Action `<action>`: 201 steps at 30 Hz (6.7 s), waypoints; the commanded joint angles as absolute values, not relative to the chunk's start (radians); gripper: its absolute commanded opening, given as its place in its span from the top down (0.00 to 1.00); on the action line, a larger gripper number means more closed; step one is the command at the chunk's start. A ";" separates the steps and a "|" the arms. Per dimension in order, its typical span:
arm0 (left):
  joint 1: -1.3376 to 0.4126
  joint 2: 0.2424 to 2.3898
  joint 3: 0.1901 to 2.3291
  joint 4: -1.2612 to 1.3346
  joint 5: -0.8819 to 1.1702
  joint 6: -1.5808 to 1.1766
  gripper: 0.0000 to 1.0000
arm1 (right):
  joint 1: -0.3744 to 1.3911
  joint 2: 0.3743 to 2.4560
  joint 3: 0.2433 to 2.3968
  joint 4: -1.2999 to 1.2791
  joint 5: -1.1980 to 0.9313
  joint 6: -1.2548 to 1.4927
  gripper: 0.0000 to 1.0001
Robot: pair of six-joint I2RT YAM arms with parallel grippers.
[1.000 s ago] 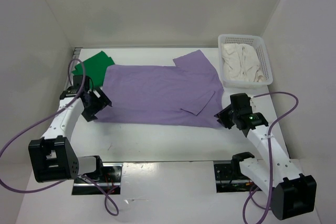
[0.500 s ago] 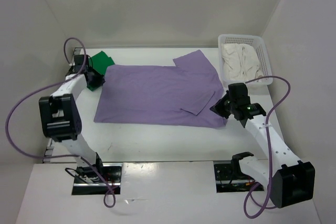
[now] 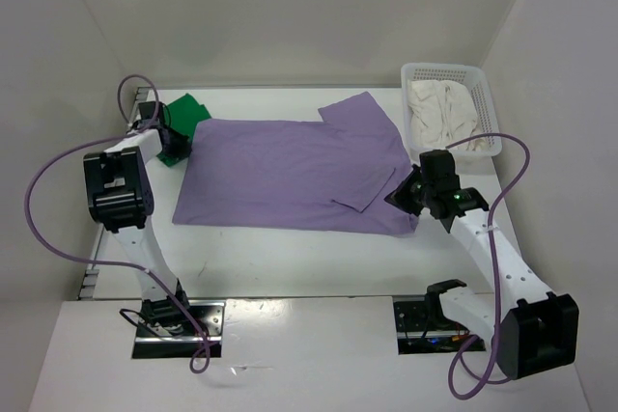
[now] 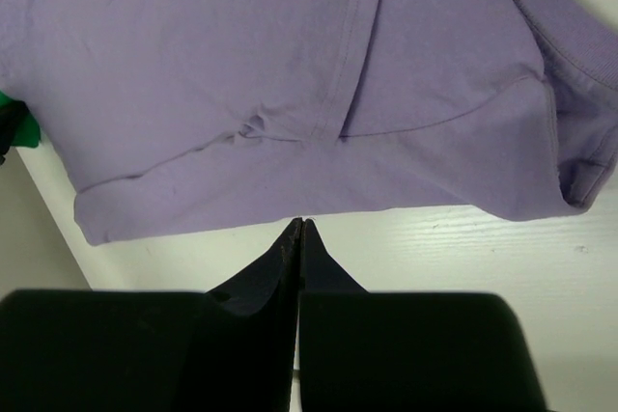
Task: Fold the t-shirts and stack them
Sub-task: Fold the flattened tshirt in 1/3 of the way
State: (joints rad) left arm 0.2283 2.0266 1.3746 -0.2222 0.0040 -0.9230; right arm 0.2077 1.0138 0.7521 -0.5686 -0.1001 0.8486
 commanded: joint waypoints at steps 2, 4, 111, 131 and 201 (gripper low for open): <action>0.253 2.031 1.425 -0.120 0.029 -0.966 0.88 | 0.225 1.003 0.788 -0.554 -0.115 0.836 1.00; 0.253 1.991 1.405 -0.087 0.043 -0.966 0.88 | 0.225 0.994 0.779 -0.563 -0.115 0.836 1.00; 0.140 1.624 0.940 -0.295 -0.181 -0.661 0.65 | 0.342 1.496 0.810 -0.270 -0.104 0.845 0.59; 0.140 1.448 0.951 -0.393 -0.170 -0.680 1.00 | 0.342 1.538 0.828 -0.259 -0.095 0.845 0.53; -0.054 1.321 0.831 -0.242 0.127 -0.813 0.68 | 0.241 1.342 0.897 -0.423 0.052 0.809 0.90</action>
